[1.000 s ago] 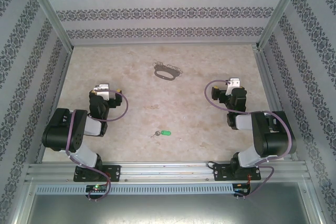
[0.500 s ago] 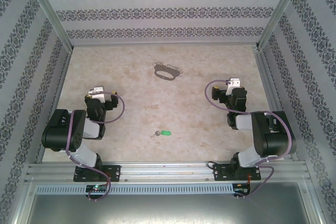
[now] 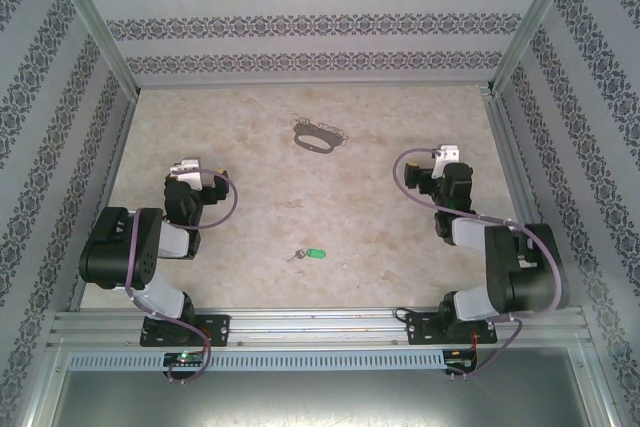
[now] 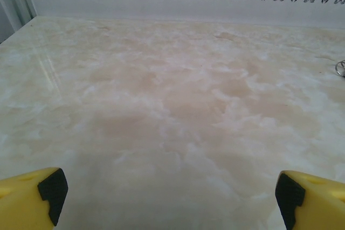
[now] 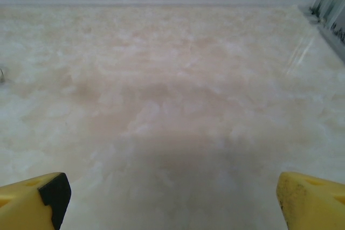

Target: Put the keys on the keyring

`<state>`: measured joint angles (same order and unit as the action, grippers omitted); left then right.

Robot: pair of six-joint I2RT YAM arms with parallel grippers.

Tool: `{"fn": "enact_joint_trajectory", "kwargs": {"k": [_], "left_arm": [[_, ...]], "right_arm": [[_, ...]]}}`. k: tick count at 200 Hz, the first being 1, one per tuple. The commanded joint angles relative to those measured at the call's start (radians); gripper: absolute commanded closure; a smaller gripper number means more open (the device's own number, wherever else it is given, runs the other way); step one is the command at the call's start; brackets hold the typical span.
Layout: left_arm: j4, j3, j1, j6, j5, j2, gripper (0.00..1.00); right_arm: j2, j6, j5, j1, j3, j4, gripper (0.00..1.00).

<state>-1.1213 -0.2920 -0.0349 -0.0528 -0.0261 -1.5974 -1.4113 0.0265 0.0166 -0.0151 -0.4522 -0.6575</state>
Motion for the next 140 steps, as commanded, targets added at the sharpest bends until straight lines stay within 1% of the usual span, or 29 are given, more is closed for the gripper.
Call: {"fn": "enact_joint_trajectory", "kwargs": {"k": [1,20,34,42,65,88,111,123,140], "left_arm": [[0.029,0.007,-0.005,0.006,0.008,0.054,0.0],[0.102,0.004,0.001,0.007,0.028,0.134,0.0],[0.18,-0.015,0.002,0.01,0.031,0.182,0.0],[0.22,-0.024,0.004,0.013,0.031,0.207,0.0],[0.285,-0.04,0.015,0.022,0.05,0.255,0.0],[0.333,-0.066,0.036,0.042,0.071,0.268,0.0],[0.356,-0.094,0.053,0.044,0.087,0.298,0.0],[0.358,-0.11,0.056,0.029,0.073,0.311,0.0],[0.399,-0.155,0.065,0.0,0.063,0.307,0.0]], "right_arm": [[0.075,0.029,-0.007,0.01,-0.121,0.219,0.02],[0.09,0.13,-0.023,0.015,-0.197,0.31,0.02],[0.089,0.283,-0.009,0.021,-0.24,0.362,0.02],[0.083,0.332,-0.021,0.026,-0.265,0.392,0.02],[0.025,0.363,-0.147,0.021,-0.327,0.4,0.02],[-0.057,0.381,-0.218,-0.003,-0.406,0.438,0.03],[-0.143,0.392,-0.269,-0.044,-0.497,0.506,0.1],[-0.188,0.407,-0.293,-0.067,-0.544,0.537,0.14],[-0.258,0.441,-0.313,-0.098,-0.599,0.553,0.17]]}}
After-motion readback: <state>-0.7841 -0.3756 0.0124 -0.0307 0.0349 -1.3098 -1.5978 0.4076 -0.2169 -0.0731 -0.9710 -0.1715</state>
